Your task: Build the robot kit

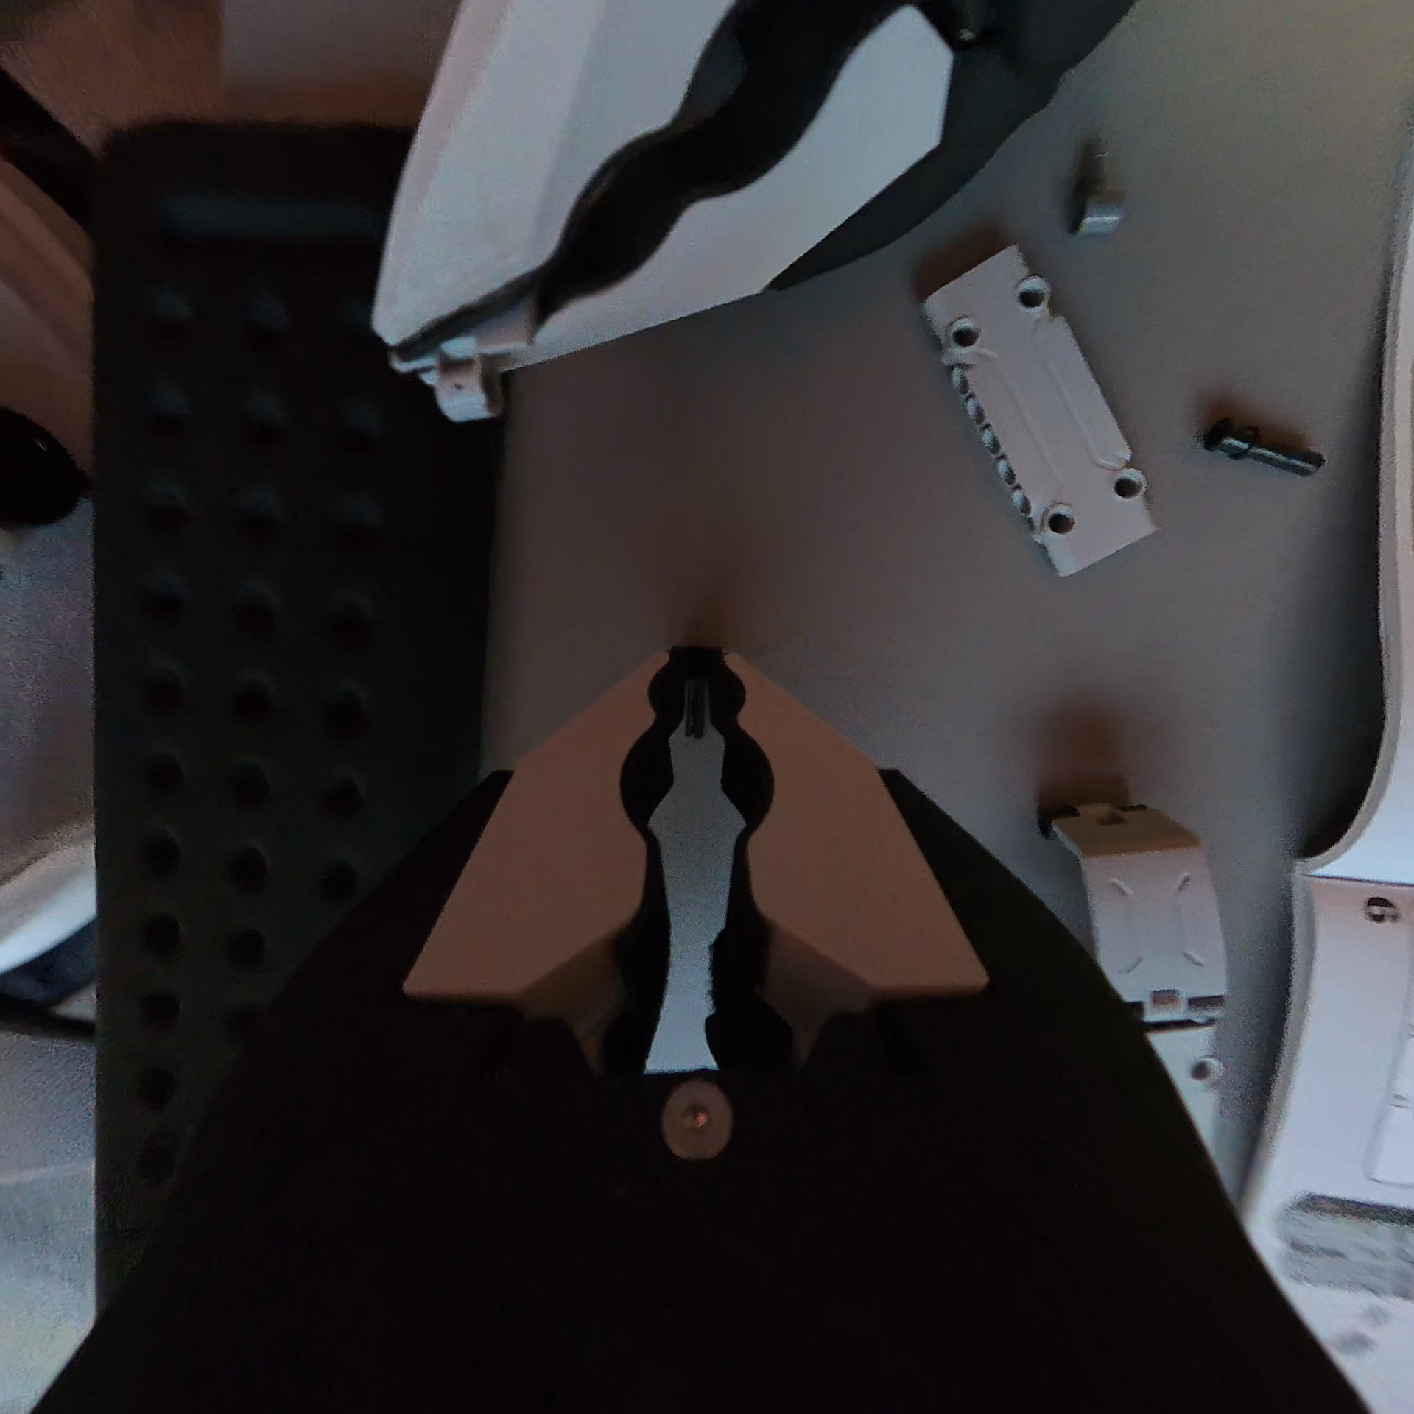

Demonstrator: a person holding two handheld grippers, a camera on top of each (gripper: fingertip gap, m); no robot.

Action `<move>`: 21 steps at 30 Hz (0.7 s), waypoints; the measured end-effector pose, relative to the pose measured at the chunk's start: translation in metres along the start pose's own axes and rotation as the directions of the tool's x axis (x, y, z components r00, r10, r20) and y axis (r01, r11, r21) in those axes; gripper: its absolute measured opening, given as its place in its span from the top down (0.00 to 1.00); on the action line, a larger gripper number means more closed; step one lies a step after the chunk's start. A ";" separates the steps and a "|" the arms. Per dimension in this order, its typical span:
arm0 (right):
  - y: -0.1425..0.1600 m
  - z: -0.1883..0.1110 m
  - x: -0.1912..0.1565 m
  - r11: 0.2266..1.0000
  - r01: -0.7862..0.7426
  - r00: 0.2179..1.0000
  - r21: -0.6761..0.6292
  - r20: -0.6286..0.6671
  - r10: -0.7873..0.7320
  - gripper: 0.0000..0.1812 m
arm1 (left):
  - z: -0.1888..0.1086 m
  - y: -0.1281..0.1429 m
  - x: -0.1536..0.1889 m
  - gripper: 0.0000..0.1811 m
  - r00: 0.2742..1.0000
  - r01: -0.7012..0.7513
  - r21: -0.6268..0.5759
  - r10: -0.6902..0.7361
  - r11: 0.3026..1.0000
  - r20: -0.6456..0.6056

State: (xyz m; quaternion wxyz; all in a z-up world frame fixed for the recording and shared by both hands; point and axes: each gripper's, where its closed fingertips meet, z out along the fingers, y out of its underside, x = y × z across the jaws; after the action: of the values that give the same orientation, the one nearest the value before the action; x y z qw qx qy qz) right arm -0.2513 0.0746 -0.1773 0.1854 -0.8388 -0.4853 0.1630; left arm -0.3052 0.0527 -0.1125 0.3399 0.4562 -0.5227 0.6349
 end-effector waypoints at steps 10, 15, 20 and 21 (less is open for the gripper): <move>-0.086 -0.161 0.066 0.531 -0.318 0.934 0.785 0.164 0.316 0.98 | -0.005 -0.072 0.077 1.00 0.901 -0.281 -0.131 0.308 0.951 0.305; -0.123 -0.278 0.081 0.223 -0.241 0.958 0.945 0.194 0.213 0.99 | -0.038 -0.132 0.124 1.00 0.667 -0.496 -0.169 0.498 0.852 0.554; -0.120 -0.303 0.087 0.228 -0.195 0.964 0.954 0.144 0.221 0.98 | -0.089 -0.131 0.128 0.99 0.534 -0.536 -0.059 0.393 0.842 0.748; -0.117 -0.304 0.090 0.220 -0.213 0.961 0.952 0.164 0.222 0.98 | -0.099 -0.127 0.127 1.00 0.549 -0.505 -0.021 0.340 0.863 0.764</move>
State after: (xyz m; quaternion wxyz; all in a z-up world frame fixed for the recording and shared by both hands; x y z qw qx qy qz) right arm -0.1589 0.1605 0.1357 0.6345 -0.6105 -0.1623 0.4454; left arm -0.2571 0.1715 0.0475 -0.1160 0.5666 -0.6420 0.5033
